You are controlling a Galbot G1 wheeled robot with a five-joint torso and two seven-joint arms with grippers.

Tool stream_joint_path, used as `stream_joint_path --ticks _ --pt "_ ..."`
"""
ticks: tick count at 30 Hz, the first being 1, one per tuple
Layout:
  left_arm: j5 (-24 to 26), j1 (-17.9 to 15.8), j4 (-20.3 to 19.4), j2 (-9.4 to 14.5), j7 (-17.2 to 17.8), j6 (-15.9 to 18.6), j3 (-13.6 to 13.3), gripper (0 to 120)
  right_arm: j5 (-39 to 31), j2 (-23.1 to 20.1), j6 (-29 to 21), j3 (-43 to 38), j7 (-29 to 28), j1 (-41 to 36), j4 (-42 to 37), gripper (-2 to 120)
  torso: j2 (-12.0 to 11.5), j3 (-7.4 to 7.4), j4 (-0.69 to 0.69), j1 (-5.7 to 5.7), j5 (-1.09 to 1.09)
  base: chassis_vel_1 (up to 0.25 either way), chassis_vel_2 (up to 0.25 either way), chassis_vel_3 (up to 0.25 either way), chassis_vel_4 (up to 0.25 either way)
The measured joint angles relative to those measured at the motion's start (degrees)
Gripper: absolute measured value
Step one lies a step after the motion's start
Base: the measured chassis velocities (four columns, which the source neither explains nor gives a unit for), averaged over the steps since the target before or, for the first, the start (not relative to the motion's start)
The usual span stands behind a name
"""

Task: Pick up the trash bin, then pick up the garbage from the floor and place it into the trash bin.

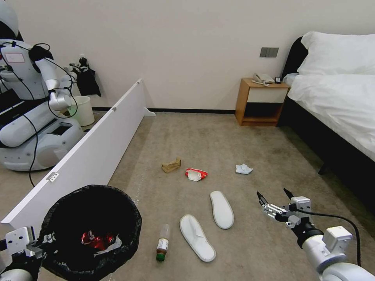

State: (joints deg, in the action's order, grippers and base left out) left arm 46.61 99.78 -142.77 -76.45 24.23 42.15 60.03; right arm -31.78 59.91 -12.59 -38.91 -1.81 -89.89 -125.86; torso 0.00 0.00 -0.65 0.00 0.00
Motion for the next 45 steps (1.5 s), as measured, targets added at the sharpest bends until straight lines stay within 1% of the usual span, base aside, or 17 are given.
stream_joint_path --ticks 45 --pt "-0.3 -0.1 -0.1 0.0 0.0 -0.2 -0.2 2 -0.1 -0.3 0.5 0.1 0.8 0.4 0.3 100 0.0 0.00 0.00 0.00 0.00 -0.002 0.003 0.002 -0.003"
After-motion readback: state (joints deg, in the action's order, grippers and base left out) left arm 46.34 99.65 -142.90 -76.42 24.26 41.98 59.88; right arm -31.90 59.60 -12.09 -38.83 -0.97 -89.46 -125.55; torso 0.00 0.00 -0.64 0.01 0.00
